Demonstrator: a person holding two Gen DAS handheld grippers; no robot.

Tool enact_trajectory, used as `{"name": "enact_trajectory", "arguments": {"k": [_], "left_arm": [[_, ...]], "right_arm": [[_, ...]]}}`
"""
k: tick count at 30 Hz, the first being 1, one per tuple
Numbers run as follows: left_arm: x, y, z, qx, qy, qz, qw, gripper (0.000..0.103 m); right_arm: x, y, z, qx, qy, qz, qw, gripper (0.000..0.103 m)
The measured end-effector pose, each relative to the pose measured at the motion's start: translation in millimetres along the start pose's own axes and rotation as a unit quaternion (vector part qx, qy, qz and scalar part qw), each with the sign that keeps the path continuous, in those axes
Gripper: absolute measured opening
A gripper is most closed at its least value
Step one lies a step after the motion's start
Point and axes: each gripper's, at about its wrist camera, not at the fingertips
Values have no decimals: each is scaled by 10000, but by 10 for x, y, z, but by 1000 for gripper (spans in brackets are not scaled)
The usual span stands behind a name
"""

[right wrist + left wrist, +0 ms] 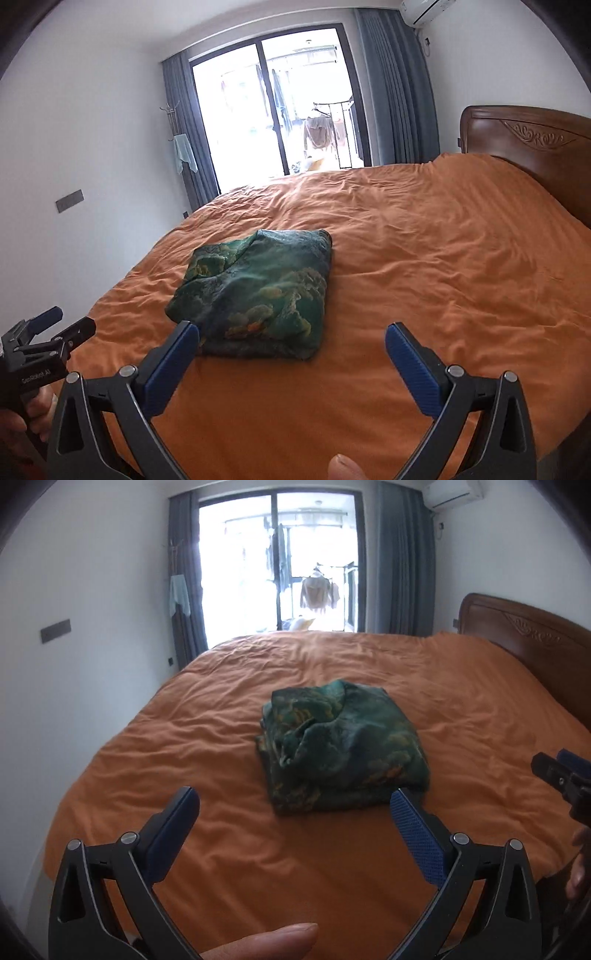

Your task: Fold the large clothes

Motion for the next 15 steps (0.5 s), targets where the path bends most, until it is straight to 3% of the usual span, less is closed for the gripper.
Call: {"name": "enact_trajectory", "arguments": {"k": [5, 15], "left_arm": [[-24, -161, -58, -32, -183, 170, 9997, 103], [18, -302, -78, 35, -108, 436, 9990, 103]], "right_arm": [[-72, -195, 66, -331, -464, -9, 9984, 103], [-57, -394, 356, -301, -672, 337, 9967, 103]]}}
Point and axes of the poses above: each gripper's, at about its wrist camera, not at the fingertips, and y roughly the way its jaws point, z to its left, x to its top, and after that the axes turned 12 degrees about -z, right-handed
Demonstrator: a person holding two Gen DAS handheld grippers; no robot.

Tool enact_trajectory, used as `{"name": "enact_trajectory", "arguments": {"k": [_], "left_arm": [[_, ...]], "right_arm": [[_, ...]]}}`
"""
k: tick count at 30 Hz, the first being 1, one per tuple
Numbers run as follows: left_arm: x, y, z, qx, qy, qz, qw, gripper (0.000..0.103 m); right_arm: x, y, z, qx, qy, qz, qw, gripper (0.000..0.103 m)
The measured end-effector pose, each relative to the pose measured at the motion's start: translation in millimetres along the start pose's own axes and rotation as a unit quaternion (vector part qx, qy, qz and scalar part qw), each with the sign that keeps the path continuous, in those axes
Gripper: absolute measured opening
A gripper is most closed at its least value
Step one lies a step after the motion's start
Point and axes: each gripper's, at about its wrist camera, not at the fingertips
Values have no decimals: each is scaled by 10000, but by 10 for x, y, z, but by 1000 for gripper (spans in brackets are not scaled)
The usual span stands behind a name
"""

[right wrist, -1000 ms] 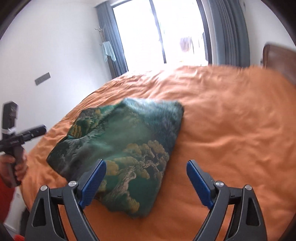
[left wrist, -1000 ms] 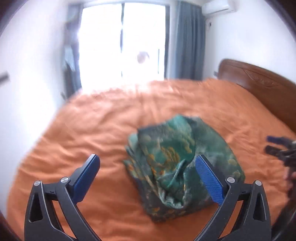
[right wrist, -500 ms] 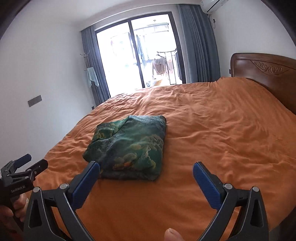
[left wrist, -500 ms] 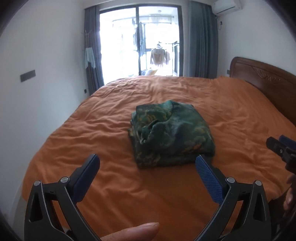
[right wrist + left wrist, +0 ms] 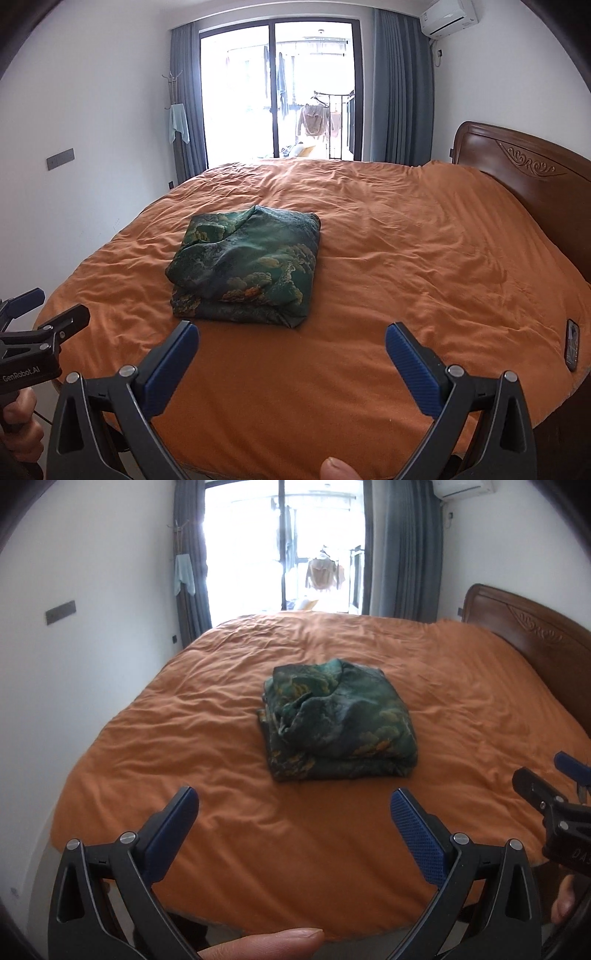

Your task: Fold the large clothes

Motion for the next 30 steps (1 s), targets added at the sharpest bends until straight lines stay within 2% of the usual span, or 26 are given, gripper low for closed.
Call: {"name": "enact_trajectory", "arguments": {"k": [7, 22, 26, 30], "left_arm": [[27, -107, -62, 150, 178, -163, 9996, 103], [-28, -50, -67, 173, 173, 55, 9997, 103], [-39, -60, -80, 124, 169, 21, 9998, 103], [-41, -73, -86, 232, 170, -4, 9996, 103]], "right_arm": [[43, -94, 183, 74, -103, 63, 9999, 103], [11, -96, 218, -116, -197, 201, 9995, 103], [13, -91, 205, -152, -175, 202, 9995, 103], [15, -85, 217, -133, -178, 215, 9995, 103]]}}
Point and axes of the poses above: each gripper's, at about its wrist camera, not at the fingertips, and y roughly the way its jaws point, z to its left, x to its top, and after that the axes turned 12 degrees about -z, right-handed
